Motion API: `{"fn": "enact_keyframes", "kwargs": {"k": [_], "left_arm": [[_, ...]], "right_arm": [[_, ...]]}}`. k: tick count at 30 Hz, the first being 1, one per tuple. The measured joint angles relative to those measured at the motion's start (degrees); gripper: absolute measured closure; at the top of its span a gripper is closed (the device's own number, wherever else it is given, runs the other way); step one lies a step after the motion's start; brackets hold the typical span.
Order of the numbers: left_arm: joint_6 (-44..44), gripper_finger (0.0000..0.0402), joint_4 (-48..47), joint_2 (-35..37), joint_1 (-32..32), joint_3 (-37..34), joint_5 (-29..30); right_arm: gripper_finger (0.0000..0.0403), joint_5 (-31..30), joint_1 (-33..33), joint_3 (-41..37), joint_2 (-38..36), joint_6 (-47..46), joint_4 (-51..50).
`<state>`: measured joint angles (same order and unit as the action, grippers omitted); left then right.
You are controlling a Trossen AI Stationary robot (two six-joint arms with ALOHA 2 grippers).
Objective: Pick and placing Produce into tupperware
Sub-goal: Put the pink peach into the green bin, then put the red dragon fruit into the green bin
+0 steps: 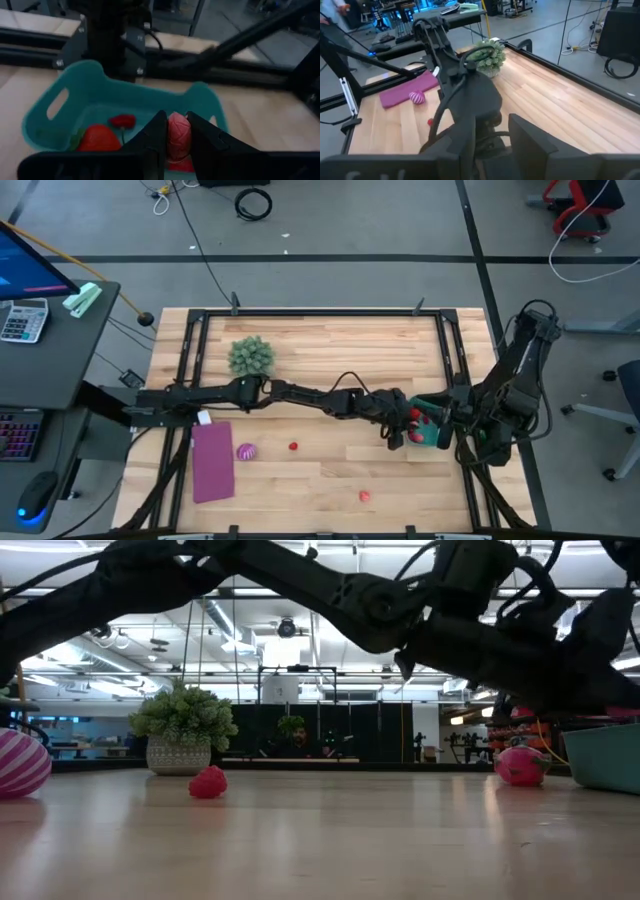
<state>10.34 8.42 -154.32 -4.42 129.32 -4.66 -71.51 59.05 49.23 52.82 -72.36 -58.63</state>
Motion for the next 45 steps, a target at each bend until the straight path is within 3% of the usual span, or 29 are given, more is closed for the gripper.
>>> {"fn": "enact_keyframes", "kwargs": {"k": [5, 18, 25, 33, 41, 45], "left_arm": [[-2.0, 0.0320, -1.5, 0.2, -0.1, 0.1, 0.0], [-4.6, 0.0236, -1.6, 0.2, 0.5, 0.1, 0.0], [-5.6, 0.0230, -7.0, 1.7, 2.4, 0.0, 0.0], [-9.4, 0.0232, -20.3, 9.5, 5.4, 0.0, 0.1], [-18.1, 0.0236, -44.0, 23.4, 7.5, 0.0, 0.0], [-18.5, 0.0235, -50.2, 32.0, 9.3, 0.0, 0.0]], "right_arm": [[0.0276, 0.0, 0.0, 0.0, 0.0, 0.0, 0.0], [0.0280, 0.0, 0.0, 0.0, 0.0, 1.9, 0.0], [0.0279, 0.0, 0.0, 0.0, 0.0, 2.0, 0.0], [0.0278, 0.5, -0.1, 0.0, 0.8, -1.6, 0.0], [0.0275, 9.6, -2.4, 0.0, 7.9, -6.0, 0.5], [0.0262, 14.3, -6.4, 0.0, 11.6, -5.9, 2.7]]}}
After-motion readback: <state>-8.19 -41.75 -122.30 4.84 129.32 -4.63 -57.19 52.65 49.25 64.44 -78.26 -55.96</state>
